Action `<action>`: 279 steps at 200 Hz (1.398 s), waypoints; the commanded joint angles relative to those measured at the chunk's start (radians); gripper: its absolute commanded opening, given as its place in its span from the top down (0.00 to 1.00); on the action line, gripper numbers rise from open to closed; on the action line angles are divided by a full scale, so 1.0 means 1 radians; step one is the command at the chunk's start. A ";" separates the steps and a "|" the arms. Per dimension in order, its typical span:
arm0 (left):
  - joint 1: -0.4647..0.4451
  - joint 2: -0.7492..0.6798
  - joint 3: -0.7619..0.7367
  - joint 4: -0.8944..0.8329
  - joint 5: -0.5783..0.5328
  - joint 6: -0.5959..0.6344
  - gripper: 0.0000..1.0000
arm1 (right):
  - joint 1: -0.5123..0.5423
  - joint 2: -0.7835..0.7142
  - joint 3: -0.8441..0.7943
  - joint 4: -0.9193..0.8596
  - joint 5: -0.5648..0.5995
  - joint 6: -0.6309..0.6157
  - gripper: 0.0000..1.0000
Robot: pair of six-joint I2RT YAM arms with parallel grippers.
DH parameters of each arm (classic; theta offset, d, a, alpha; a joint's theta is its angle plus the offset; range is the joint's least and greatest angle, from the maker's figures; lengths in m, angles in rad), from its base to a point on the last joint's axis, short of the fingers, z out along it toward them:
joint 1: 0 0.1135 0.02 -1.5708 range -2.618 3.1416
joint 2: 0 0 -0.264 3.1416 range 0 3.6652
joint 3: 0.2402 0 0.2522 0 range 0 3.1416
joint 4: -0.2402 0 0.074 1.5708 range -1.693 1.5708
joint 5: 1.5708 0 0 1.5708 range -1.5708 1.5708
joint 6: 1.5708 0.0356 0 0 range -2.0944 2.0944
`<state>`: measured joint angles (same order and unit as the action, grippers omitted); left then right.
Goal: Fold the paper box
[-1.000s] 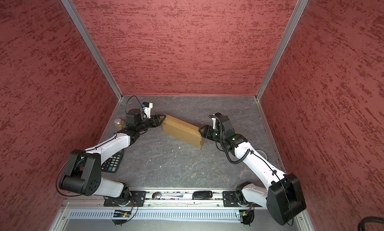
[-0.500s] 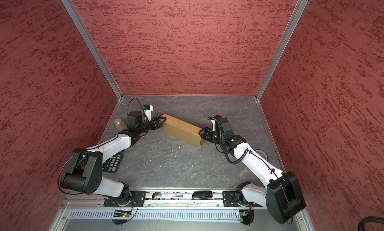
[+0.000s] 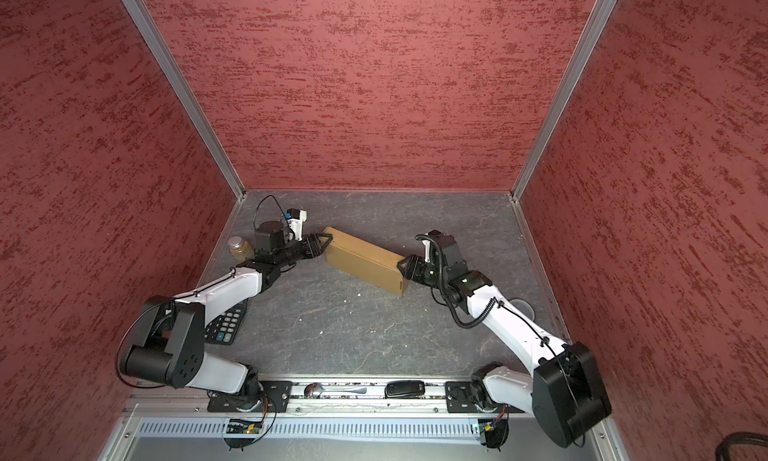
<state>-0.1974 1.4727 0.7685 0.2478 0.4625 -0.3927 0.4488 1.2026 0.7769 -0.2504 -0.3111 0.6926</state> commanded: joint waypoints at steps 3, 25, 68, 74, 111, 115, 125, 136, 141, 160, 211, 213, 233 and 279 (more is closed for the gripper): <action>-0.003 0.015 -0.017 -0.042 -0.008 0.008 0.44 | 0.011 -0.012 -0.017 0.011 0.016 0.017 0.38; -0.004 0.014 -0.017 -0.047 -0.008 0.009 0.44 | 0.011 -0.011 -0.026 0.020 0.015 0.017 0.38; -0.003 0.011 -0.017 -0.052 -0.013 0.009 0.44 | 0.011 -0.012 -0.036 0.015 0.018 0.014 0.39; -0.004 0.010 -0.015 -0.053 -0.014 0.010 0.44 | 0.011 -0.012 -0.037 0.017 0.018 0.013 0.39; -0.004 0.008 -0.017 -0.058 -0.020 0.014 0.43 | 0.011 -0.005 -0.043 0.019 0.020 0.010 0.39; -0.004 0.009 -0.017 -0.059 -0.020 0.012 0.43 | 0.011 -0.006 -0.042 0.018 0.020 0.010 0.39; -0.003 0.008 -0.017 -0.060 -0.021 0.013 0.43 | 0.011 -0.006 -0.043 0.015 0.020 0.009 0.39; -0.004 0.007 -0.016 -0.059 -0.021 0.013 0.43 | 0.011 -0.008 -0.041 0.011 0.021 0.007 0.39; -0.004 0.006 -0.017 -0.059 -0.021 0.012 0.42 | 0.011 -0.009 -0.040 0.011 0.022 0.007 0.39; -0.004 0.000 -0.017 -0.063 -0.022 0.016 0.42 | 0.011 -0.012 -0.041 0.008 0.025 0.005 0.39; 0.000 -0.009 -0.016 -0.075 -0.030 0.023 0.41 | 0.011 -0.012 -0.046 -0.002 0.029 0.005 0.39; 0.000 -0.010 -0.015 -0.075 -0.030 0.023 0.41 | 0.011 -0.012 -0.047 -0.002 0.030 0.004 0.39; 0.001 -0.010 -0.014 -0.076 -0.029 0.024 0.41 | 0.011 -0.015 -0.053 -0.005 0.031 0.005 0.39; 0.005 -0.009 -0.016 -0.081 -0.031 0.025 0.41 | 0.010 -0.021 -0.063 -0.018 0.046 0.001 0.39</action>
<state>-0.1970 1.4696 0.7685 0.2348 0.4488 -0.3916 0.4492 1.1915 0.7391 -0.2119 -0.3088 0.6918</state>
